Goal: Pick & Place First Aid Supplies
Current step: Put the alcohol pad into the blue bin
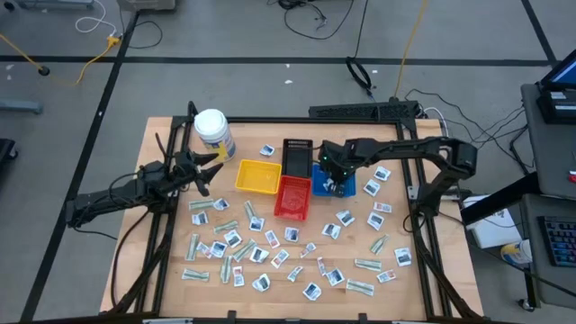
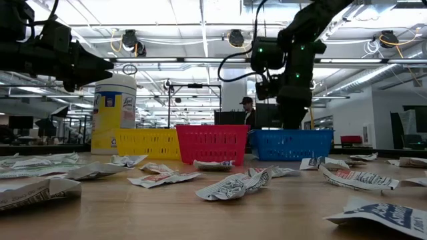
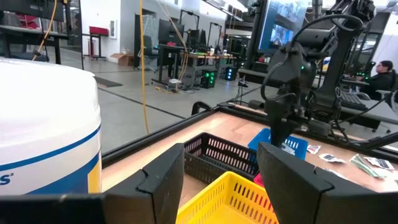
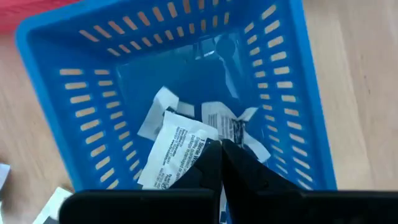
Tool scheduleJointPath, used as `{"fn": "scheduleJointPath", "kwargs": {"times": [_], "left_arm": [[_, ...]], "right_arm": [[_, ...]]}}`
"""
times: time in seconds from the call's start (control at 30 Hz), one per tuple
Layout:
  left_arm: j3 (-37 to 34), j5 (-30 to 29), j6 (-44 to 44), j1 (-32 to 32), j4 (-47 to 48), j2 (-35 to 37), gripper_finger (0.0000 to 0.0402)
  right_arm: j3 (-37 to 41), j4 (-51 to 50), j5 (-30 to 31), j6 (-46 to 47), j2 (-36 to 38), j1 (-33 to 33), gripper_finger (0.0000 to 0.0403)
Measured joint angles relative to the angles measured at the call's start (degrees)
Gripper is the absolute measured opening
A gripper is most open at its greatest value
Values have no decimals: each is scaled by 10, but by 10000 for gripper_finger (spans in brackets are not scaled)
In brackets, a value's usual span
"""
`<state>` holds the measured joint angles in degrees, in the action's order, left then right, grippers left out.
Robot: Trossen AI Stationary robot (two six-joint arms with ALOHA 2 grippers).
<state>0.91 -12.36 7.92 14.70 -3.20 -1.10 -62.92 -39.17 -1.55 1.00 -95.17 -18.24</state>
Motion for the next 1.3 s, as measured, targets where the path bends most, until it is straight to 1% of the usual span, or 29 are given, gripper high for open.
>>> {"fn": "scheduleJointPath", "kwargs": {"times": [0.17,0.27,0.33,0.57,0.63,0.7,0.87,1.1,1.2,1.3], "left_arm": [[0,0,0,0,0,0,209],[0,0,0,0,0,0,209],[0,0,0,0,0,0,209],[0,0,0,0,0,0,209],[0,0,0,0,0,0,209],[0,0,0,0,0,0,209],[0,0,0,0,0,0,209],[0,0,0,0,0,0,209],[0,0,0,0,0,0,209],[0,0,0,0,0,0,209]], "right_arm": [[0,4,0,7,-6,0,2],[0,10,0,13,-4,-1,20],[0,6,0,16,3,-1,43],[-1,9,1,84,22,-1,147],[-1,7,-1,116,26,-1,168],[-1,-6,0,174,36,0,181],[-1,-33,1,295,61,0,188],[-1,-55,0,414,85,0,186],[-1,-60,0,438,94,0,185],[-1,-56,1,441,96,8,185]]}}
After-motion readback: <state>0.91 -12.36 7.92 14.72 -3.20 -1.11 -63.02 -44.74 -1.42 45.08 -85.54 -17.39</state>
